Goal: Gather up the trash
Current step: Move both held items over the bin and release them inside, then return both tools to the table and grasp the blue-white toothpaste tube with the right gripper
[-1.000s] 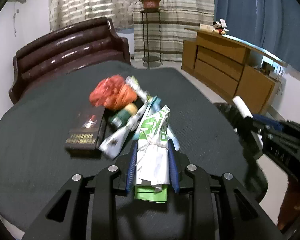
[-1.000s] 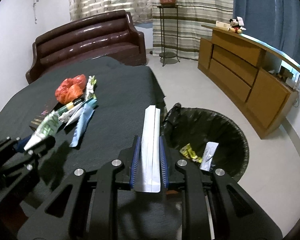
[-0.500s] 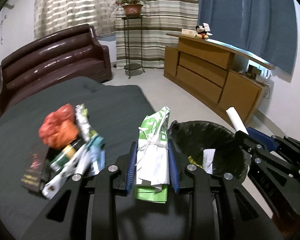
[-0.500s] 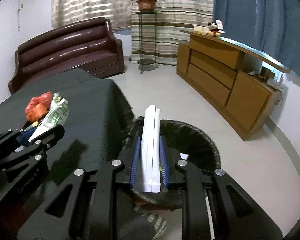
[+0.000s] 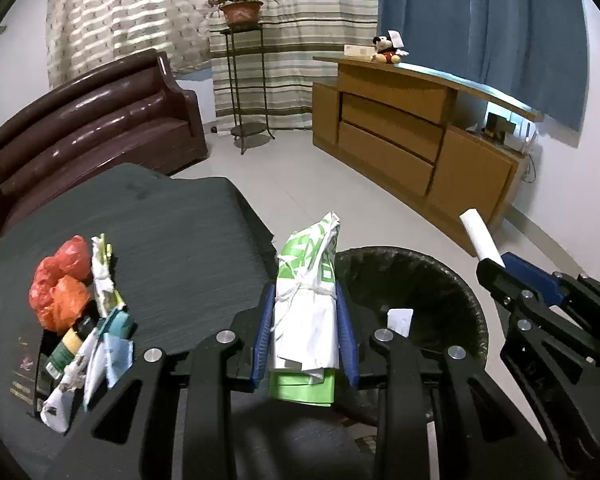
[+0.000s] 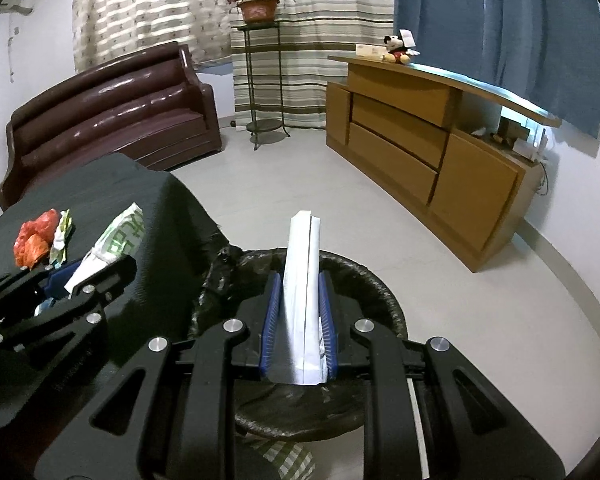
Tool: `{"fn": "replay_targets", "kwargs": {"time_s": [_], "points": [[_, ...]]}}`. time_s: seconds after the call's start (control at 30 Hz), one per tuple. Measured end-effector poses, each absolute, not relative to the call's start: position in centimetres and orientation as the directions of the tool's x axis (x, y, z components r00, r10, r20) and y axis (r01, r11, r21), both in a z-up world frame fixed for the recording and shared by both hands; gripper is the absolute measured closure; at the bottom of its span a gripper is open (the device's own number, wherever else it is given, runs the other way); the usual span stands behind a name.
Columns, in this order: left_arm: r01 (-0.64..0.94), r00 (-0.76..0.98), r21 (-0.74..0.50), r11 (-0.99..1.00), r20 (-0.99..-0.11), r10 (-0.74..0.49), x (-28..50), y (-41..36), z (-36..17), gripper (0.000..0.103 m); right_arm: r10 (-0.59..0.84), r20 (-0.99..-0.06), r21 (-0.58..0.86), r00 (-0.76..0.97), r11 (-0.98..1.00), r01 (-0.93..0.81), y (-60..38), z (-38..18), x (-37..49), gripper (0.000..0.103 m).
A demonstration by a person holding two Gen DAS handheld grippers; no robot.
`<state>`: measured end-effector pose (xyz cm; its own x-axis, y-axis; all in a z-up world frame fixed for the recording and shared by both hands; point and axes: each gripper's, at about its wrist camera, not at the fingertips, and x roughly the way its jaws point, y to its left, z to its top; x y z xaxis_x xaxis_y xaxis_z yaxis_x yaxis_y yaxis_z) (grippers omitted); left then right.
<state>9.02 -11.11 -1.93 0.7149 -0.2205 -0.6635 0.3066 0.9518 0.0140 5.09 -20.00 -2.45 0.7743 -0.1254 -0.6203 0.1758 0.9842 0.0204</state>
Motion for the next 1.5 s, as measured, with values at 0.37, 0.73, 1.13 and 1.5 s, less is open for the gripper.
{"fn": "replay_targets", "kwargs": {"time_s": [0.37, 0.73, 1.13, 1.5], "points": [[0.307, 0.704, 0.053, 0.95, -0.684, -0.189, 9.8, -12.9, -2.6, 0.073, -0.128, -0.629, 0.029, 0.767, 0.982, 0.188, -21.4, -3.4, 5.4, 0.083], [0.309, 0.698, 0.083, 0.947, -0.696, -0.167, 10.2, -13.7, -3.0, 0.072, -0.129, -0.633, 0.038, 0.763, 0.98, 0.198, -22.2, -3.7, 5.7, 0.083], [0.299, 0.7, 0.076, 0.951, -0.695, -0.165, 10.6, -13.9, -3.1, 0.05, -0.131, -0.64, 0.058, 0.758, 0.974, 0.217, -23.1, -4.0, 5.9, 0.077], [0.288, 0.704, 0.051, 0.956, -0.688, -0.175, 10.4, -13.2, -2.6, 0.045, -0.136, -0.642, 0.061, 0.755, 0.972, 0.227, -23.3, -3.8, 5.9, 0.073]]}}
